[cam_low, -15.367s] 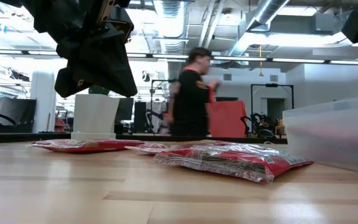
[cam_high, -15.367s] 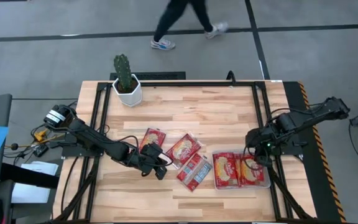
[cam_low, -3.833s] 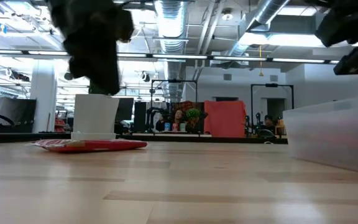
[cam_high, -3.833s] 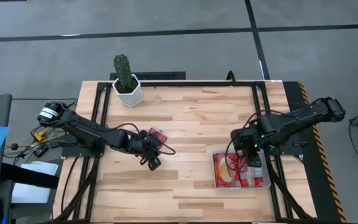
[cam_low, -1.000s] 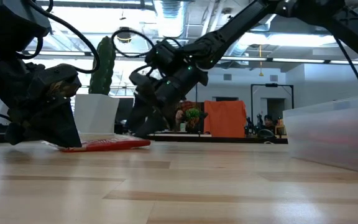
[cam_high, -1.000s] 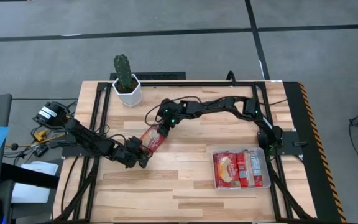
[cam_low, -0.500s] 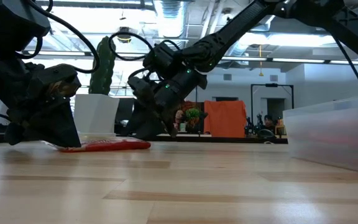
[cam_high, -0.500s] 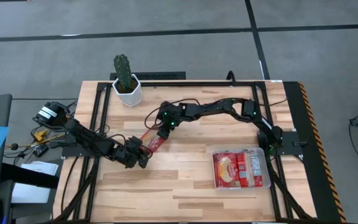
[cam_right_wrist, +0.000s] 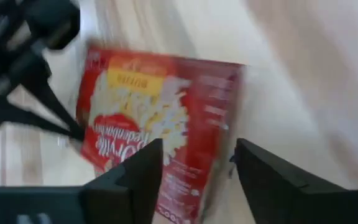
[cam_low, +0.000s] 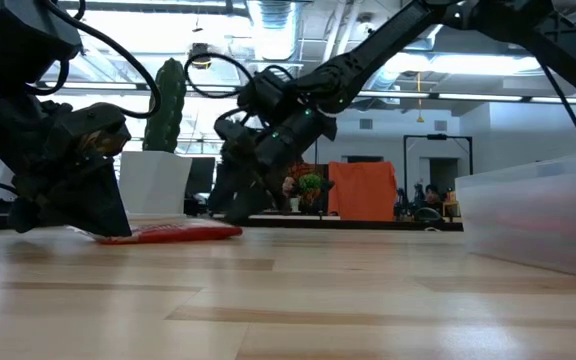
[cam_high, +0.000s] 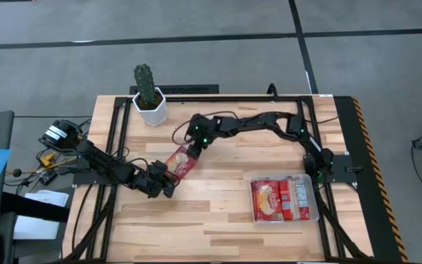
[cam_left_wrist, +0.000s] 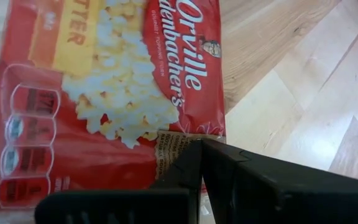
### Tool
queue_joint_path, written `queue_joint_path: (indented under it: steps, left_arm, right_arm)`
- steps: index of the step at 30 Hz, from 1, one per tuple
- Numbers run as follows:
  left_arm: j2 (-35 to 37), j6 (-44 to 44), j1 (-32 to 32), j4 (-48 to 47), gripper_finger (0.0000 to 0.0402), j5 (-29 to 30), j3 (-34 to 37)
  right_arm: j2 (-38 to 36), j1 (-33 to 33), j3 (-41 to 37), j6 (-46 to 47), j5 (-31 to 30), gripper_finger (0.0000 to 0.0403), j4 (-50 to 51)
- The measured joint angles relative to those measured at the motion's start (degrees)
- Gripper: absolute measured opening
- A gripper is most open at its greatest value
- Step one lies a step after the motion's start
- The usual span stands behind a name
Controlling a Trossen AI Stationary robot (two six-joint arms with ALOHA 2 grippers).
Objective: Sort popcorn bags into baskets
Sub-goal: Put the popcorn bag into the transparent bin
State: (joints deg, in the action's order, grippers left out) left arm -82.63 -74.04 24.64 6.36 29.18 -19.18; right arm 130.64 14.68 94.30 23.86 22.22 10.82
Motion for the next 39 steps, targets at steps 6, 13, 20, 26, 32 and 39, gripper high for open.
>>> queue_joint_path:
  steps: [6, 13, 20, 26, 32, 39]
  left_arm:
    - [0.0, 0.0, 0.0, 0.0, 0.0, 0.6, 0.0]
    - [0.0, 0.0, 0.0, 0.0, 0.0, 0.6, 0.0]
    - [0.0, 0.3, 0.0, 0.0, 0.0, 0.5, 0.0]
    - [0.0, 0.9, 0.0, 0.1, 0.0, 0.5, 0.0]
    - [0.0, 1.4, -0.5, 1.2, 0.0, -0.3, 0.0]
    - [-0.1, 3.6, -0.8, 5.8, 0.0, -1.1, 0.1]
  right_arm:
    - [0.0, -1.2, 0.0, -1.5, -2.7, 0.0269, -0.4]
    - [0.0, -0.3, 0.0, -1.4, -4.8, 0.0274, 1.9]
    - [-0.2, 2.0, 0.0, -0.4, -2.8, 0.0274, 1.5]
    - [0.8, -0.7, 0.1, -0.8, 1.3, 0.0274, 1.8]
    - [0.9, -4.1, 0.0, -1.9, 0.6, 0.027, 0.8]
    - [0.9, -6.3, 0.0, -1.9, -2.8, 0.0165, 1.8]
